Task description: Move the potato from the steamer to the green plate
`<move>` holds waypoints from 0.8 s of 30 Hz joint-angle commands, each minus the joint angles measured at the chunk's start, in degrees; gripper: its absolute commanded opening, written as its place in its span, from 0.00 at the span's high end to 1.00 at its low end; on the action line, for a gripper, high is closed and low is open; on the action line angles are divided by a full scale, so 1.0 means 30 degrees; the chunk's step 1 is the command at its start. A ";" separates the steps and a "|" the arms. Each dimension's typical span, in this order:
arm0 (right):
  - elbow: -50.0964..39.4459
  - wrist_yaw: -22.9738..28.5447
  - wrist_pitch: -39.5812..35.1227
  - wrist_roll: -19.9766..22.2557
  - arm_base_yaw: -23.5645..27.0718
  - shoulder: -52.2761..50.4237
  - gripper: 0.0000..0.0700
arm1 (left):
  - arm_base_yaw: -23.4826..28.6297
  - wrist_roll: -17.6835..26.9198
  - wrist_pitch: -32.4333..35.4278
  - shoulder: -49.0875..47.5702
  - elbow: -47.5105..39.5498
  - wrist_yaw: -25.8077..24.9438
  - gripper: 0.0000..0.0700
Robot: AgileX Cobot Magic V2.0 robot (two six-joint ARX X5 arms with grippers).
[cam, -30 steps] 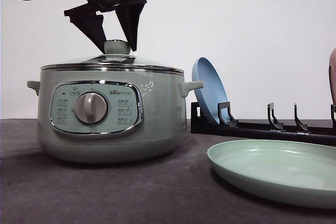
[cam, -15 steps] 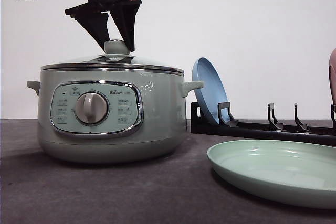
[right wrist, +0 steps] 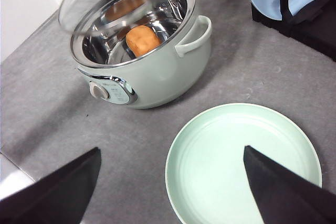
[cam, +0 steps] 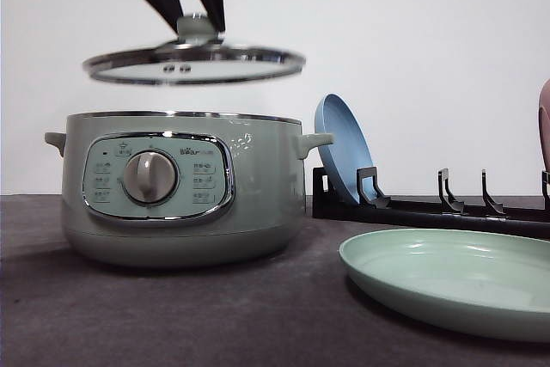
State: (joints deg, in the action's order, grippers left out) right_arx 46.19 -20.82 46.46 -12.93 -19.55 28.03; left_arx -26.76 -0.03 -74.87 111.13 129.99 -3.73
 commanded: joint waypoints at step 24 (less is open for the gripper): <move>0.0124 -0.0134 -0.0152 -0.0058 -0.0066 0.0029 0.22 | 0.3372 0.0231 -0.1104 -0.0255 0.2077 0.0393 1.00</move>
State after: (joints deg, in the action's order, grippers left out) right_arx 46.19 -21.00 46.48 -12.93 -19.55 28.03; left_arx -17.31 0.14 -79.31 111.09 133.34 -2.85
